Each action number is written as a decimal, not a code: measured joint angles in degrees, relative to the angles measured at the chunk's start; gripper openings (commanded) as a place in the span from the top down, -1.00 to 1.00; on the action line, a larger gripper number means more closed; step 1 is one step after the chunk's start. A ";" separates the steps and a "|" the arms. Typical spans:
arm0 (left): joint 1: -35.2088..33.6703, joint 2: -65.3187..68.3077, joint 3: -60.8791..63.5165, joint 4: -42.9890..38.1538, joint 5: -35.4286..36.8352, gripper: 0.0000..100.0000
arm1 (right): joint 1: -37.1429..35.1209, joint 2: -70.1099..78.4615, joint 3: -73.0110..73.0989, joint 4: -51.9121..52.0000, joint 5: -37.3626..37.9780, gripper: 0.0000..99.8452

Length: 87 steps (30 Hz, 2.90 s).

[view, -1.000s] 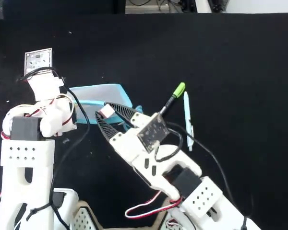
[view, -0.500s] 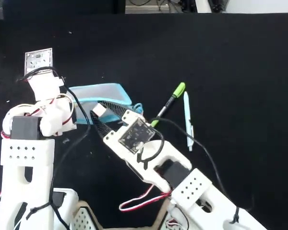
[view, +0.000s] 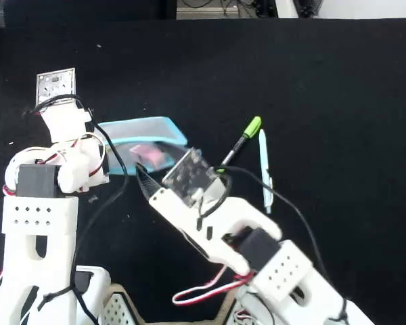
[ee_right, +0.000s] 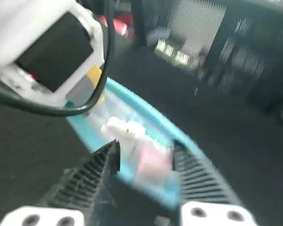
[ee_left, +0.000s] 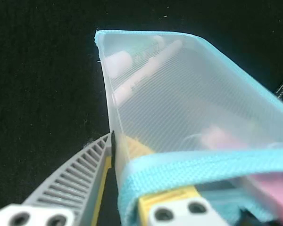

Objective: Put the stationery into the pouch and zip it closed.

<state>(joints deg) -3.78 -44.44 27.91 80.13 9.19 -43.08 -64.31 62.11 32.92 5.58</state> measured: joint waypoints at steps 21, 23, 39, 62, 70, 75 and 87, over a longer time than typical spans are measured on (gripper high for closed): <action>-0.18 0.00 -0.09 -0.09 0.00 0.93 | 31.56 13.89 -28.22 31.74 -3.69 0.63; -0.18 0.00 -0.09 -0.09 0.00 0.93 | 35.87 19.16 -28.22 31.74 -5.80 0.63; -0.18 0.00 -0.09 -0.09 0.00 0.93 | 44.40 76.92 -61.36 44.48 -6.42 0.64; -0.18 0.00 -0.09 -0.09 0.00 0.93 | 47.74 125.80 -118.68 64.79 6.77 0.64; -0.18 0.00 -0.09 -0.09 0.00 0.93 | 49.58 131.60 -130.29 66.55 6.95 0.98; -0.18 0.00 -0.09 -0.09 0.00 0.93 | 49.85 131.78 -132.31 66.55 7.03 0.98; -0.18 0.00 -0.09 -0.09 0.00 0.93 | 49.67 104.97 -104.70 66.55 7.03 0.98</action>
<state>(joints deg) -3.96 -44.44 27.82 80.04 9.19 6.59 40.66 -42.59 99.47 12.62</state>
